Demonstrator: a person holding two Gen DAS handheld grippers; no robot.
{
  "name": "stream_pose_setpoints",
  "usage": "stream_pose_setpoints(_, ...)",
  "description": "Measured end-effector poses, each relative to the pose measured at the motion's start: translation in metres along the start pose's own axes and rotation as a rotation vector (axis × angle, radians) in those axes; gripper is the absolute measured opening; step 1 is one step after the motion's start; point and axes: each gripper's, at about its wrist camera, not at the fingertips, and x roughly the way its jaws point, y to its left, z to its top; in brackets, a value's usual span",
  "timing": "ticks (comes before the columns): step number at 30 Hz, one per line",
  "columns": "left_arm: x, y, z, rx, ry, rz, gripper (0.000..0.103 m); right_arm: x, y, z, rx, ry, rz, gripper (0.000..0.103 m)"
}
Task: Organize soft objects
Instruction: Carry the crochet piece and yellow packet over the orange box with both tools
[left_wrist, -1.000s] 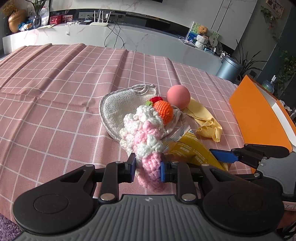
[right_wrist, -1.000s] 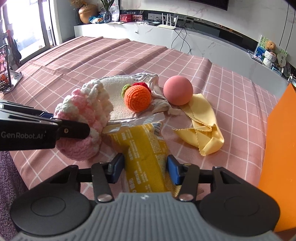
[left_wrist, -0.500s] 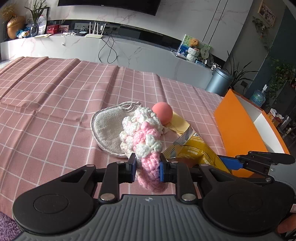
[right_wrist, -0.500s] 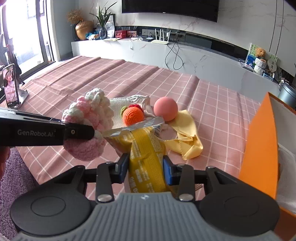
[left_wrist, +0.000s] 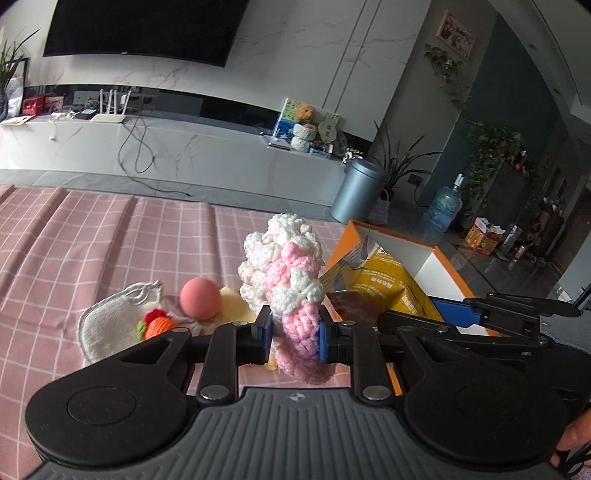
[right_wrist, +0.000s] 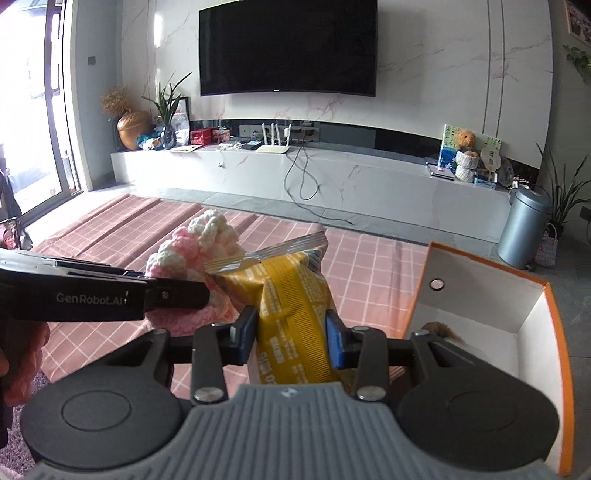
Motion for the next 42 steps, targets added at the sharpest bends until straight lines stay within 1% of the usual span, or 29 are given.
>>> stream_pose_setpoints(4,0.019,-0.028,0.021,0.034,-0.006,-0.086,0.026,-0.011,-0.036,0.016,0.036,-0.018,-0.058,0.039)
stream_pose_setpoints(8,0.046,-0.057,0.039,0.093,0.002,-0.146,0.026,-0.015,-0.076,0.029,0.073,-0.020,-0.120,0.039)
stream_pose_setpoints(11,0.071,-0.079,0.046,0.147,0.017,-0.163,0.026,-0.011,-0.106,0.034,0.102,0.002,-0.154,0.039)
stream_pose_setpoints(13,0.090,-0.089,0.050,0.167,0.046,-0.181,0.026,-0.005,-0.124,0.035,0.110,0.028,-0.174,0.039)
stream_pose_setpoints(16,0.115,-0.098,0.054,0.192,0.086,-0.187,0.025,0.012,-0.149,0.032,0.111,0.074,-0.209,0.039)
stream_pose_setpoints(19,0.136,-0.102,0.058,0.189,0.130,-0.203,0.025,0.031,-0.170,0.029,0.126,0.114,-0.228,0.039)
stream_pose_setpoints(25,0.178,-0.106,0.065,0.211,0.183,-0.169,0.025,0.075,-0.195,0.027,0.119,0.176,-0.270,0.039)
stream_pose_setpoints(31,0.204,-0.108,0.068,0.234,0.216,-0.106,0.025,0.113,-0.197,0.021,0.035,0.233,-0.306,0.039)
stream_pose_setpoints(33,0.211,-0.106,0.067,0.227,0.229,-0.097,0.026,0.125,-0.200,0.020,0.033,0.250,-0.307,0.039)
stream_pose_setpoints(42,0.236,-0.109,0.066,0.246,0.279,-0.063,0.026,0.149,-0.214,0.008,0.052,0.311,-0.312,0.039)
